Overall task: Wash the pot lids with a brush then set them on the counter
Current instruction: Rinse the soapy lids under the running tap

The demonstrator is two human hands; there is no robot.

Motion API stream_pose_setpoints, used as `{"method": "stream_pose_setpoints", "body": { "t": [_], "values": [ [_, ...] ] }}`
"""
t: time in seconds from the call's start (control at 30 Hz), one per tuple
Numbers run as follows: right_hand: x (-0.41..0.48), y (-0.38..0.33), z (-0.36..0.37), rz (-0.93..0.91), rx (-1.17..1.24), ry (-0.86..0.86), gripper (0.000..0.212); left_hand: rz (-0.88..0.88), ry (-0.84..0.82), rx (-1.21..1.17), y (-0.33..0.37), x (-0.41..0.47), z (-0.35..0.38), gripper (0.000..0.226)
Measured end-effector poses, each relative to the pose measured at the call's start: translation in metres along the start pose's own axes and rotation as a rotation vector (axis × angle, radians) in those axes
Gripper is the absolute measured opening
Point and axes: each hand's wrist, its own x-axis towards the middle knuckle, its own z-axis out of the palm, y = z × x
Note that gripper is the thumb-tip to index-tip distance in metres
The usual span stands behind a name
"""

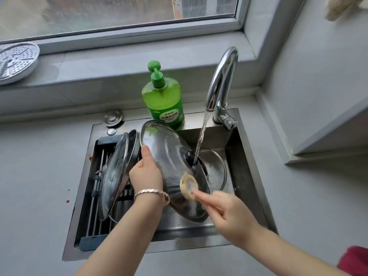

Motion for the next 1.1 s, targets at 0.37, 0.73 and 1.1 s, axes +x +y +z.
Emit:
{"method": "stream_pose_setpoints", "body": {
  "t": [0.37, 0.73, 1.1],
  "values": [
    [0.019, 0.087, -0.031, 1.081, 0.870, 0.225, 0.035, -0.300, -0.045, -0.073, 0.011, 0.018, -0.015, 0.057],
    [0.039, 0.064, -0.054, 1.078, 1.110, 0.462, 0.035, -0.467, -0.249, -0.145, -0.003, 0.047, -0.005, 0.056],
    [0.020, 0.050, -0.057, 1.305, 1.454, 0.542, 0.040, -0.652, -0.437, -0.271, 0.028, 0.041, 0.044, 0.017]
  ]
}}
